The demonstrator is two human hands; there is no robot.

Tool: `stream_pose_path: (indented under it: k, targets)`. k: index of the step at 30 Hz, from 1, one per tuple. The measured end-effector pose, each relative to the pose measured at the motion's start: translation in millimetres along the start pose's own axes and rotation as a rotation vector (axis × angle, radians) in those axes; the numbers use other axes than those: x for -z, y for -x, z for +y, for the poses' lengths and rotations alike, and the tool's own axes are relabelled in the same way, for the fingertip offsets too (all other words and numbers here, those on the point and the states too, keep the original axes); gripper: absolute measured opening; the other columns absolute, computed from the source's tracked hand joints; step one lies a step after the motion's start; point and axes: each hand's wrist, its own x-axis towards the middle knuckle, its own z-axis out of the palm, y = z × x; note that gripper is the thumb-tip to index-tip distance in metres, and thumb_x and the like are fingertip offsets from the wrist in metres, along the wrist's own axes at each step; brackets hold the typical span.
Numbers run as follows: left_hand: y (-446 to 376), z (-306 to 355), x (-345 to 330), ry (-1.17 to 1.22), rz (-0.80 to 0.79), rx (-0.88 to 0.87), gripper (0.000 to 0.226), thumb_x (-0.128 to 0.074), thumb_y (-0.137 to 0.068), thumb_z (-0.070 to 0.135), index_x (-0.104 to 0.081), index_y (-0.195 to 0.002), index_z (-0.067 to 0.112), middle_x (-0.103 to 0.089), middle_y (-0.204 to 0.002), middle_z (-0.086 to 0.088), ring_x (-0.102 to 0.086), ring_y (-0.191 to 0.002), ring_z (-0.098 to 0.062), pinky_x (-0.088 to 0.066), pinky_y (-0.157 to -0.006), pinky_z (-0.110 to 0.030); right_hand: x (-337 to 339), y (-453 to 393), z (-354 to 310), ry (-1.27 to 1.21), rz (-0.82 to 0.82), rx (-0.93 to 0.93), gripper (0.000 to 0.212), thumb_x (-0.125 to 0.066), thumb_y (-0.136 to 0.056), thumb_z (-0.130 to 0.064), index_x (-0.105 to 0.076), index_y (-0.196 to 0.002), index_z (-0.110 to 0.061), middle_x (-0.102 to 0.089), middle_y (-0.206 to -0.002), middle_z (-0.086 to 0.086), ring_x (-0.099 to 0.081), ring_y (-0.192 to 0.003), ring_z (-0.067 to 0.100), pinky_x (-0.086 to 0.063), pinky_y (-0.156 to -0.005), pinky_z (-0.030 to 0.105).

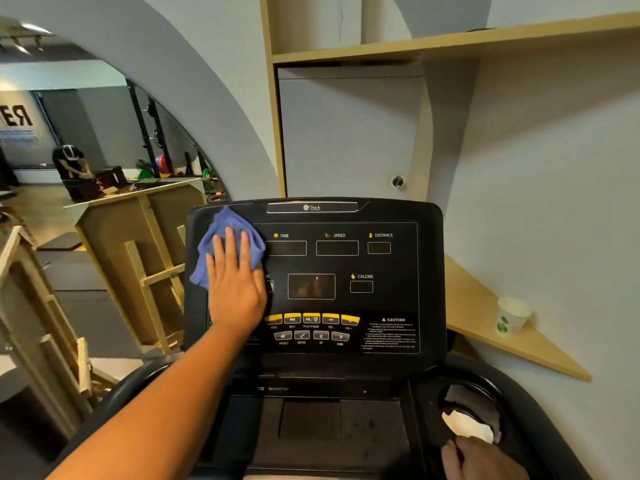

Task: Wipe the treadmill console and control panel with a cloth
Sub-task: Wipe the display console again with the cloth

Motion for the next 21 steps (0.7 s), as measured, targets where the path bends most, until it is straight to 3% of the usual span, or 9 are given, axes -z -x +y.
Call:
stream_pose_path:
  k: [2, 3, 4, 6, 7, 11, 14, 18, 21]
  targets:
    - [-2, 1, 0, 0.07, 0.028, 0.05, 0.067, -0.025, -0.105, 0.034, -0.008, -0.167, 0.015, 0.001, -0.175, -0.009, 0.006, -0.161, -0.031, -0.002, -0.13, -0.055, -45, -72, 58, 0.088, -0.171, 0.008, 0.11, -0.03, -0.053, -0.102, -0.061, -0.131, -0.031, -0.046, -0.151, -0.008, -0.042, -0.138, 0.04, -0.041, -0.101, 0.039]
    - [-2, 9, -1, 0.102, 0.048, 0.081, 0.066, -0.025, -0.105, 0.034, -0.008, -0.167, 0.016, 0.001, -0.175, -0.009, 0.006, -0.161, -0.031, -0.001, -0.13, -0.055, -53, -87, 81, 0.294, -0.162, 0.021, 0.127, -0.019, -0.032, -0.109, -0.061, -0.132, -0.041, -0.04, -0.154, -0.018, -0.04, -0.136, 0.05, -0.046, -0.097, 0.052]
    - [-2, 20, -2, 0.13, 0.058, 0.112, 0.066, -0.026, -0.106, 0.034, -0.008, -0.167, 0.016, 0.001, -0.175, -0.009, 0.006, -0.161, -0.032, 0.0, -0.13, -0.054, -47, -82, 94, 0.296, -0.175, -0.007, 0.119, -0.017, -0.045, -0.108, -0.059, -0.135, -0.042, -0.038, -0.154, -0.021, -0.041, -0.136, 0.051, -0.047, -0.097, 0.055]
    - [4, 46, -7, 0.144, 0.04, 0.09, 0.067, -0.024, -0.105, 0.036, -0.008, -0.167, 0.017, 0.003, -0.175, -0.01, 0.007, -0.16, -0.035, 0.003, -0.129, -0.053, -14, -8, 64, 0.244, -0.123, 0.102, 0.064, -0.03, -0.094, -0.071, -0.052, -0.141, -0.033, -0.044, -0.153, -0.015, -0.047, -0.137, 0.02, -0.035, -0.113, 0.032]
    - [12, 60, -11, 0.131, 0.021, 0.031, 0.067, -0.024, -0.105, 0.037, -0.008, -0.167, 0.018, 0.004, -0.174, -0.01, 0.007, -0.16, -0.036, 0.004, -0.129, -0.053, 1, 19, 39, 0.208, -0.039, 0.148, 0.049, -0.033, -0.101, -0.056, -0.053, -0.139, -0.032, -0.048, -0.15, -0.012, -0.049, -0.134, 0.01, -0.031, -0.114, 0.024]
    - [48, 76, -26, 0.023, -0.061, -0.319, 0.065, -0.03, -0.106, 0.041, -0.015, -0.167, 0.023, -0.002, -0.175, -0.008, 0.004, -0.161, -0.035, 0.0, -0.129, -0.055, 7, 27, 32, 0.241, 0.166, 0.152, 0.044, -0.032, -0.104, -0.048, -0.054, -0.137, -0.027, -0.048, -0.149, -0.005, -0.045, -0.137, 0.011, -0.028, -0.114, 0.024]
    - [53, 39, -23, -0.02, -0.117, -0.457, 0.063, -0.029, -0.108, 0.043, -0.012, -0.167, 0.028, -0.004, -0.175, -0.003, 0.007, -0.161, -0.031, -0.003, -0.129, -0.055, 4, 44, 37, 0.404, 0.269, 0.265, 0.026, -0.039, -0.102, -0.046, -0.063, -0.104, -0.034, -0.064, -0.104, -0.009, -0.061, -0.102, 0.005, -0.037, -0.09, 0.016]
    - [59, -6, -15, -0.004, -0.065, -0.229, 0.063, -0.025, -0.107, 0.042, -0.008, -0.167, 0.027, -0.001, -0.175, -0.003, 0.009, -0.161, -0.03, -0.003, -0.13, -0.055, 11, 57, 22, 0.257, 0.32, 0.181, 0.023, -0.034, -0.104, -0.046, -0.055, -0.098, -0.038, -0.065, -0.109, -0.012, -0.059, -0.101, 0.0, -0.038, -0.097, 0.016]
    - [66, -23, -15, 0.035, -0.044, -0.048, 0.065, -0.025, -0.105, 0.036, -0.006, -0.166, 0.027, 0.0, -0.175, -0.003, 0.011, -0.161, -0.029, -0.002, -0.129, -0.056, 3, 71, 19, 0.252, 0.308, 0.072, 0.028, -0.056, -0.095, -0.04, -0.058, -0.067, -0.036, -0.065, -0.076, -0.008, -0.062, -0.073, 0.005, -0.042, -0.061, 0.019]
